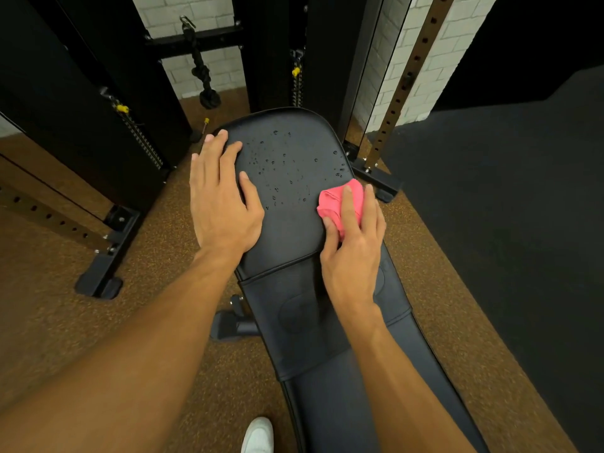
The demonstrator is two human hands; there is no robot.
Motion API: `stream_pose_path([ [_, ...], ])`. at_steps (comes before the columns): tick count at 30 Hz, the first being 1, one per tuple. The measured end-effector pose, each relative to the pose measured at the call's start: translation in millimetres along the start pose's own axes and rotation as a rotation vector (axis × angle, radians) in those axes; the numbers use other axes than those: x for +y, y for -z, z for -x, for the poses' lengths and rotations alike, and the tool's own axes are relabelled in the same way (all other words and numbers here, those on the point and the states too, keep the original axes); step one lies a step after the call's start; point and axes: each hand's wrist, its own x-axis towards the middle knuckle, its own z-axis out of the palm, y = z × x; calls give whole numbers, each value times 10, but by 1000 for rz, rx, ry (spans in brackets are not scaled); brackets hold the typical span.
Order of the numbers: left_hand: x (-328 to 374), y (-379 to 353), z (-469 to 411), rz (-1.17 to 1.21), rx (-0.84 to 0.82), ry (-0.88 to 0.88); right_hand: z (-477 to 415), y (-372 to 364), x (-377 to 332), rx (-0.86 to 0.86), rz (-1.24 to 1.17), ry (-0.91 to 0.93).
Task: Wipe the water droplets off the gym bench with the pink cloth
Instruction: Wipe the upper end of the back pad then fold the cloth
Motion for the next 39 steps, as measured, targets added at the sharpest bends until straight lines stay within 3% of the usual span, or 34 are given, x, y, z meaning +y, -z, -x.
stream_pose_path([
  [3,-14,-10,-6,-23,-8,0,87,-44,-117,-17,-26,51],
  [7,-17,-15,-13,-17,-3,-6,207,-19,-120,-154,9,303],
  [13,-20,-18,-12,6,8,-1,-318,-90,-132,-19,-20,27],
  [20,-13,-19,-1,24,14,7,-58,-16,-104,-209,-3,385],
  [27,-9,-14,-9,44,13,15,-574,-97,-150,-82,-33,89],
  [29,-20,-17,-9,48,15,15,-697,-177,-251,-95,-27,125],
  [35,-26,-20,-9,59,18,10,-369,21,-5,-297,25,468],
  [39,-24,-16,-4,59,21,10,-293,233,62,-280,74,414],
])
